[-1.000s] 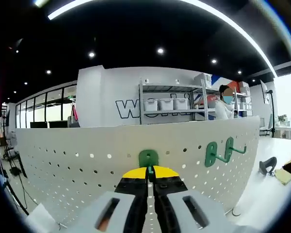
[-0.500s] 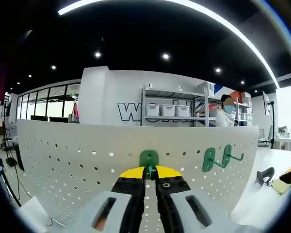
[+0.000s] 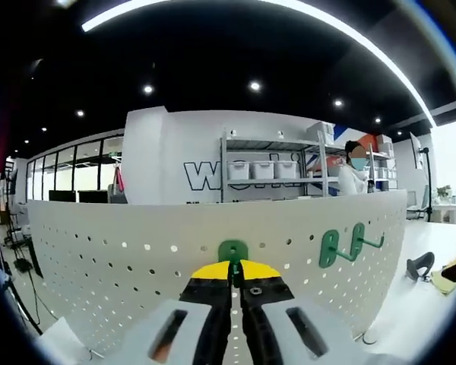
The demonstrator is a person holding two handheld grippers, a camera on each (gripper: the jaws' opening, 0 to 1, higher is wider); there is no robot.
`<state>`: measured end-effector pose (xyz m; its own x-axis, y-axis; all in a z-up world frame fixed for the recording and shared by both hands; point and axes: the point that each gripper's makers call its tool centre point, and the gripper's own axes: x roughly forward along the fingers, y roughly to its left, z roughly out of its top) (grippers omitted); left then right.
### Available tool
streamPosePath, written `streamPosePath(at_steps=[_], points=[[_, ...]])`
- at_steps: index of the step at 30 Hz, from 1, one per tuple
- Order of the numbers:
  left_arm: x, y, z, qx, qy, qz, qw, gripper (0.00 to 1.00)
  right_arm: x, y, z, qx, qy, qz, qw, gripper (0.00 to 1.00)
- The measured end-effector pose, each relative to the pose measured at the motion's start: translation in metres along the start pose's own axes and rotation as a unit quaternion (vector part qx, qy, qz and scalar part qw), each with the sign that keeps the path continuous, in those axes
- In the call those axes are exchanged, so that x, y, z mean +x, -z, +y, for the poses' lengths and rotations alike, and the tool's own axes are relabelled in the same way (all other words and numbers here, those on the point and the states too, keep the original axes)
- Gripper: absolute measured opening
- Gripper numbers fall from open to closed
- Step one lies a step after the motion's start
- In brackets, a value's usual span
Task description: Insert the hook assembly into the mounting plate slot until the hook locks in place.
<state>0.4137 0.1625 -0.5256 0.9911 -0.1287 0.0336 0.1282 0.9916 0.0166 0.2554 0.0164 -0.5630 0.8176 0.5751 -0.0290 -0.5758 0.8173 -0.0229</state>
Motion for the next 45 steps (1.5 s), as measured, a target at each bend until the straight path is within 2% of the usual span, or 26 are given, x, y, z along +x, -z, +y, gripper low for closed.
streamPosePath(at_steps=[3,6,8,10,11,12,13,14,16,18,21,24,26,27,28,29,30,31,34,35,38,43,45], points=[[0.001,0.000,0.001,-0.024,0.008,-0.009,0.9996,0.01,0.000,-0.001,0.001,0.001,-0.001,-0.001,1.0000,0.81],[0.000,0.001,0.002,-0.027,0.012,-0.010,0.9995,0.01,0.001,0.000,0.000,0.000,-0.002,-0.001,1.0000,0.81],[0.000,0.001,0.003,-0.058,0.021,-0.009,0.9980,0.01,0.001,0.000,0.000,0.001,-0.002,-0.001,1.0000,0.81],[0.000,0.001,0.000,-0.045,0.020,-0.008,0.9987,0.01,0.002,0.000,0.001,0.001,-0.003,-0.001,1.0000,0.81],[-0.001,0.001,0.001,-0.053,0.022,-0.009,0.9983,0.01,0.002,0.000,0.001,0.001,-0.004,-0.001,1.0000,0.81],[-0.001,0.001,-0.001,-0.040,0.019,-0.009,0.9990,0.01,0.002,0.000,0.001,0.000,-0.003,-0.001,1.0000,0.81],[-0.002,0.000,-0.001,-0.003,0.008,-0.005,0.9999,0.01,0.002,0.000,0.001,0.001,-0.004,-0.001,1.0000,0.81],[-0.002,0.000,-0.002,0.007,0.000,-0.004,1.0000,0.01,0.002,0.000,0.001,0.002,-0.003,-0.002,1.0000,0.81],[-0.001,0.000,-0.002,-0.012,0.000,-0.007,0.9999,0.01,0.002,0.000,-0.001,0.002,-0.001,-0.002,1.0000,0.81],[-0.002,-0.001,-0.002,0.029,-0.019,0.000,0.9994,0.01,0.002,0.001,-0.001,0.003,-0.001,-0.001,1.0000,0.81],[-0.002,0.000,-0.003,0.037,-0.028,0.000,0.9989,0.01,0.003,0.003,0.000,0.003,-0.002,0.001,1.0000,0.81],[-0.004,-0.001,-0.004,0.082,-0.045,0.005,0.9956,0.01,0.003,0.002,0.001,0.002,-0.003,0.001,1.0000,0.81],[-0.004,-0.002,-0.005,0.087,-0.048,0.001,0.9951,0.01,0.002,0.002,0.000,0.002,-0.002,0.000,1.0000,0.81],[-0.006,-0.006,-0.004,0.116,-0.055,0.000,0.9917,0.01,0.002,0.002,-0.001,0.002,-0.002,0.000,1.0000,0.81],[-0.005,-0.008,-0.007,0.122,-0.052,-0.003,0.9912,0.01,0.002,0.002,-0.002,0.002,-0.001,0.000,1.0000,0.81],[-0.005,-0.012,-0.013,0.114,-0.045,-0.017,0.9923,0.01,0.002,0.002,-0.002,0.001,-0.001,0.001,1.0000,0.81],[-0.005,-0.009,-0.010,0.103,-0.050,-0.008,0.9934,0.02,0.002,0.002,-0.002,0.001,-0.001,0.002,1.0000,0.81],[-0.005,-0.008,-0.008,0.072,-0.048,-0.010,0.9962,0.02,0.002,0.001,-0.001,0.000,-0.001,0.001,1.0000,0.80],[-0.005,-0.005,0.002,0.074,-0.055,-0.003,0.9957,0.02,0.000,0.000,0.000,-0.001,-0.002,-0.001,1.0000,0.80],[-0.006,-0.002,0.003,0.059,-0.055,0.002,0.9967,0.02,0.000,0.001,0.000,-0.001,-0.002,0.000,1.0000,0.80],[-0.005,-0.008,-0.001,0.075,-0.053,-0.006,0.9958,0.02,0.000,0.002,0.000,-0.001,-0.003,0.004,1.0000,0.80],[-0.005,-0.008,0.002,0.048,-0.052,-0.008,0.9974,0.02,0.001,0.001,0.002,-0.004,-0.006,0.004,1.0000,0.80],[-0.005,-0.006,0.003,0.021,-0.049,-0.010,0.9985,0.02,0.001,0.001,0.003,-0.004,-0.006,0.005,1.0000,0.80]])
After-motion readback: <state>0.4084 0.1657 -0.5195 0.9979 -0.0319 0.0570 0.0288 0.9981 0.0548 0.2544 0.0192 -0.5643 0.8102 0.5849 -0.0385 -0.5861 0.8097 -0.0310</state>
